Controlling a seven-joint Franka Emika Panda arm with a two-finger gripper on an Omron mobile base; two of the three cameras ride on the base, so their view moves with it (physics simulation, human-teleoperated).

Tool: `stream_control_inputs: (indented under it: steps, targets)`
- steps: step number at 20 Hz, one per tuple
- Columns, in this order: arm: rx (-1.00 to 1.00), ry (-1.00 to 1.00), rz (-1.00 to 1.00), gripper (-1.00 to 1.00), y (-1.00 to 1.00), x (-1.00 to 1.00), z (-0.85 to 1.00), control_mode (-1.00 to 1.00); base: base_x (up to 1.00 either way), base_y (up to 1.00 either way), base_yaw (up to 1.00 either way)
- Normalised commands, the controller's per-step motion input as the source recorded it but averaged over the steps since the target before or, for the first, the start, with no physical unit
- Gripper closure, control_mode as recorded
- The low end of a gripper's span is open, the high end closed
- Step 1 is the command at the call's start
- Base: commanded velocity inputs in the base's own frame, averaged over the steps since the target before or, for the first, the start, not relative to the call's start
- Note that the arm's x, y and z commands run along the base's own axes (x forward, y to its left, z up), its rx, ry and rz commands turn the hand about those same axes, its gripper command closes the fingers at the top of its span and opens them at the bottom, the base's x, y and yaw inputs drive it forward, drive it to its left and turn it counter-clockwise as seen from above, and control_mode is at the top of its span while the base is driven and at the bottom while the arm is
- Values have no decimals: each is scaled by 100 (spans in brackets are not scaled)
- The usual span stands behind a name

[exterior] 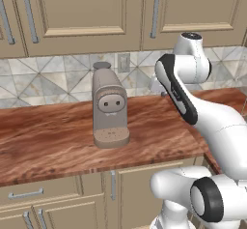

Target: Get the candle and the beer from the cabinet and move them to the dining counter.

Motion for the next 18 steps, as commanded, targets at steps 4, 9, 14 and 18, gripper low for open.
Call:
stream_control_inputs:
  steps: [4,9,14,18]
  targets:
    - [0,-7,-1,-100,4,4,0,-100,0,0,0]
    - [0,-30,1,-100,0,-4,2,-100,0,0,0]
    - [2,-41,8,-100,-5,-18,12,-100,0,0,0]
    - [4,-49,9,-100,-8,-40,24,-100,0,0,0]
